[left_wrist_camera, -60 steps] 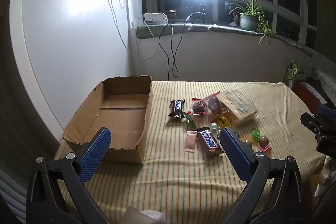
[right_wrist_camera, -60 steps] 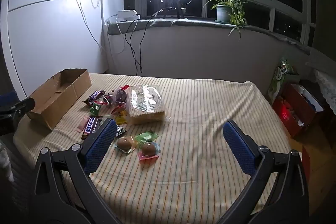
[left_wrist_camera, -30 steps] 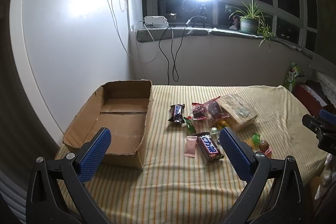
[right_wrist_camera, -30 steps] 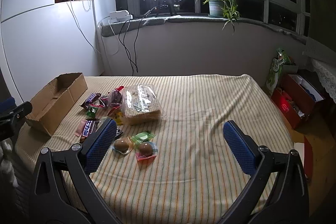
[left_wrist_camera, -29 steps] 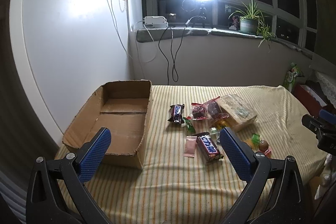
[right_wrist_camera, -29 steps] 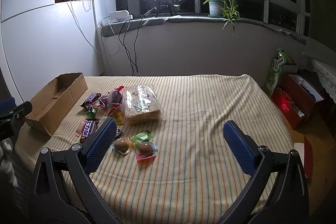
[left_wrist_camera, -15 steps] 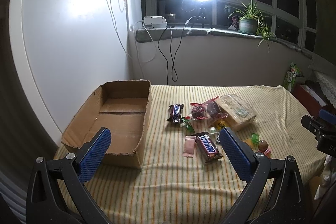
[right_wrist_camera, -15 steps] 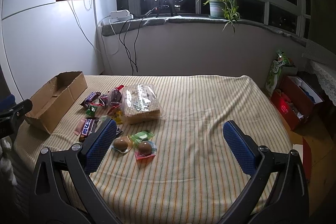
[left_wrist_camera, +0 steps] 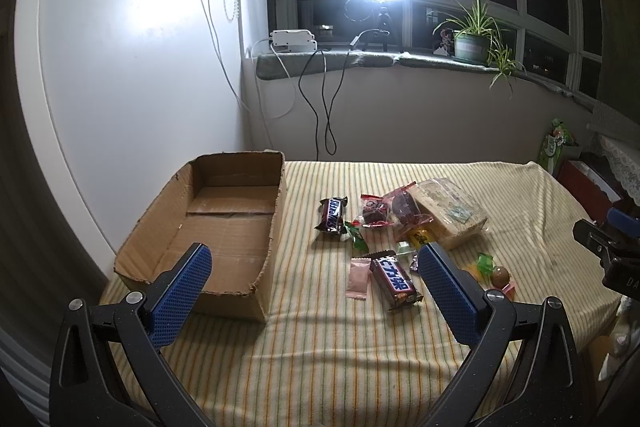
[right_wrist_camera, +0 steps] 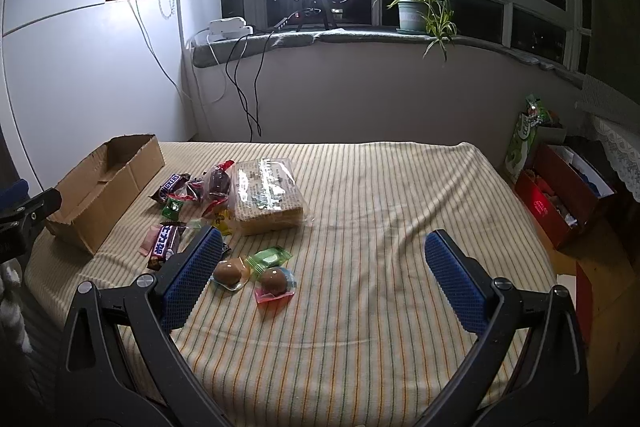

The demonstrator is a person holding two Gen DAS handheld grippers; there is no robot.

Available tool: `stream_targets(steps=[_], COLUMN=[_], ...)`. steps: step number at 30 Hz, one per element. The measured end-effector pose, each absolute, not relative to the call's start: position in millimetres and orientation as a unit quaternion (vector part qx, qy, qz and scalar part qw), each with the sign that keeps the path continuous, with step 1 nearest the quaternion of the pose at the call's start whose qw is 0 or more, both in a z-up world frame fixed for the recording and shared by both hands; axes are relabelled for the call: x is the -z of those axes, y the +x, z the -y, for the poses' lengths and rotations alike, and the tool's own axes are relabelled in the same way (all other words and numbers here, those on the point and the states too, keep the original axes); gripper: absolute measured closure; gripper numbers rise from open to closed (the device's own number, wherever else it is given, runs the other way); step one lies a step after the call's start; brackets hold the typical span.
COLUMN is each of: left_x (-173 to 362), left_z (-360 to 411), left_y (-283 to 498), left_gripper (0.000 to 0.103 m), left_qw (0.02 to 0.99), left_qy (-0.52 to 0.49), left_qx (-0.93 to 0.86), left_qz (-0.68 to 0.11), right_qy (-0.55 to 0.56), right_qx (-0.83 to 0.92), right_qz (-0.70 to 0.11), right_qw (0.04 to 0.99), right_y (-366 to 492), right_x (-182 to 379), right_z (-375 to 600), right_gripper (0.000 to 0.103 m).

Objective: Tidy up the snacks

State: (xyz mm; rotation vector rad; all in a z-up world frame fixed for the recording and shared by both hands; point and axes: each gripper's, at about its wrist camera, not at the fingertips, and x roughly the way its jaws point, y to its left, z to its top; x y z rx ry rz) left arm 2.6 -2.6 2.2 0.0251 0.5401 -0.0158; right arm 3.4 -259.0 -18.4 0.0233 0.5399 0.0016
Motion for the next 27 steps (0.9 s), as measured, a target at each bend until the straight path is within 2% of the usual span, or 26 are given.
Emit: stream_targets(steps=[13, 20, 24, 27], left_x=[-8, -6, 0, 7], left_z=[4, 4, 3, 4], left_y=[4, 3, 3, 4], left_gripper=[0.001, 0.001, 0.007, 0.014], left_qw=[0.962, 0.960, 0.957, 0.953], left_qy=[0.007, 0.011, 0.012, 0.016], left_qx=[0.016, 0.021, 0.026, 0.033], left_qz=[-0.273, -0.278, -0.289, -0.301], right_qy=[0.013, 0.010, 0.003, 0.001], right_qx=[-0.006, -0.016, -0.022, -0.031], right_qz=[-0.265, -0.275, -0.284, -0.299], right_qw=[0.964, 0.961, 0.959, 0.954], right_y=[5, 5, 3, 5], right_x=[13, 15, 21, 27], right_z=[260, 260, 261, 261], right_gripper=[0.000, 0.006, 0.008, 0.014])
